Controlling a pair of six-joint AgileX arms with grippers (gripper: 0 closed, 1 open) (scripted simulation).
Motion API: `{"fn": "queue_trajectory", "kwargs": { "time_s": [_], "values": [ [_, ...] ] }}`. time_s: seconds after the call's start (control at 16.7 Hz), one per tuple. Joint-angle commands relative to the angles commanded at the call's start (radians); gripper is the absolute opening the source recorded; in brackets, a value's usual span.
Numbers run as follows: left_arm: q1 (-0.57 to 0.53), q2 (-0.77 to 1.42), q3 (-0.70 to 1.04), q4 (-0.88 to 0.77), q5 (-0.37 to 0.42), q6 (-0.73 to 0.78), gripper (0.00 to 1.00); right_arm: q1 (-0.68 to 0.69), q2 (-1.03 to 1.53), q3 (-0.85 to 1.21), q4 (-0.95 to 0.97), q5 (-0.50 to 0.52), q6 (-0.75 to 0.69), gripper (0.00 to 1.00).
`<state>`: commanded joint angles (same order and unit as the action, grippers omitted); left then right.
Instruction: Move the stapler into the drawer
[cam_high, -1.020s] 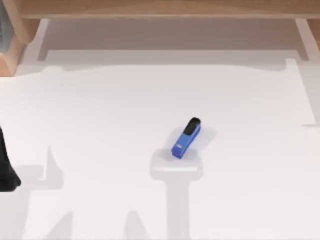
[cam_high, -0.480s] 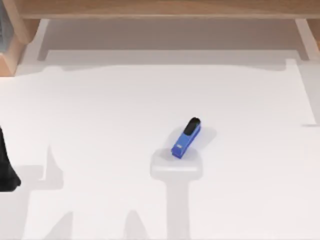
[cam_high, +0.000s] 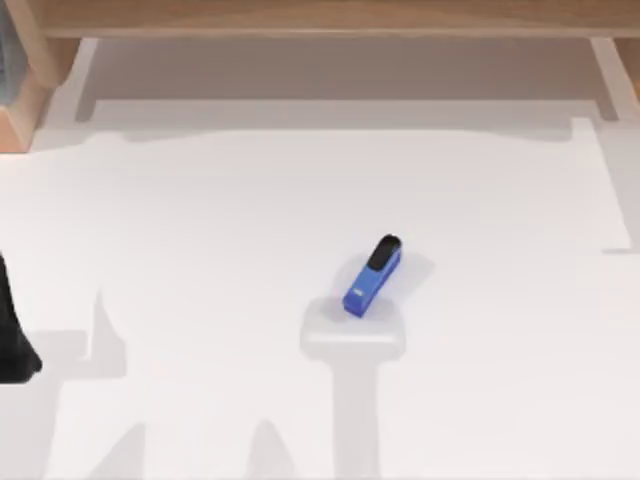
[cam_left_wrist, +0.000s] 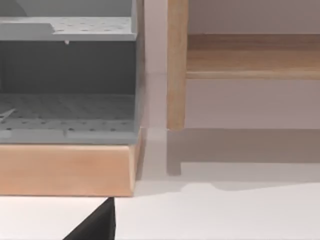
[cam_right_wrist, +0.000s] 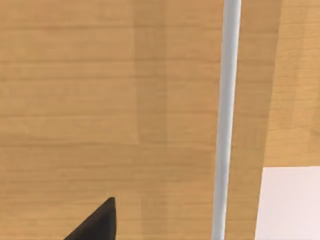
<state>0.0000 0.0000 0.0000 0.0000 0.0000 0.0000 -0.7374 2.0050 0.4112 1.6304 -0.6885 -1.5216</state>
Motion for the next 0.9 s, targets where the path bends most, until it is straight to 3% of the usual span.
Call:
{"fn": "queue_trajectory", "kwargs": {
  "time_s": [0.18,0.42,0.66,0.9],
  "values": [
    [0.0,0.0,0.0,0.0,0.0,0.0,1.0,0.073,-0.073,-0.042,-0.033,0.034,0.1,1.0],
    [0.0,0.0,0.0,0.0,0.0,0.0,1.0,0.293,-0.131,-0.039,-0.109,0.04,0.361,1.0],
    [0.0,0.0,0.0,0.0,0.0,0.0,1.0,0.626,-0.093,0.059,-0.271,0.032,0.766,1.0],
    [0.0,0.0,0.0,0.0,0.0,0.0,1.0,0.943,-0.019,0.18,-0.592,0.027,1.272,1.0]
  ]
}}
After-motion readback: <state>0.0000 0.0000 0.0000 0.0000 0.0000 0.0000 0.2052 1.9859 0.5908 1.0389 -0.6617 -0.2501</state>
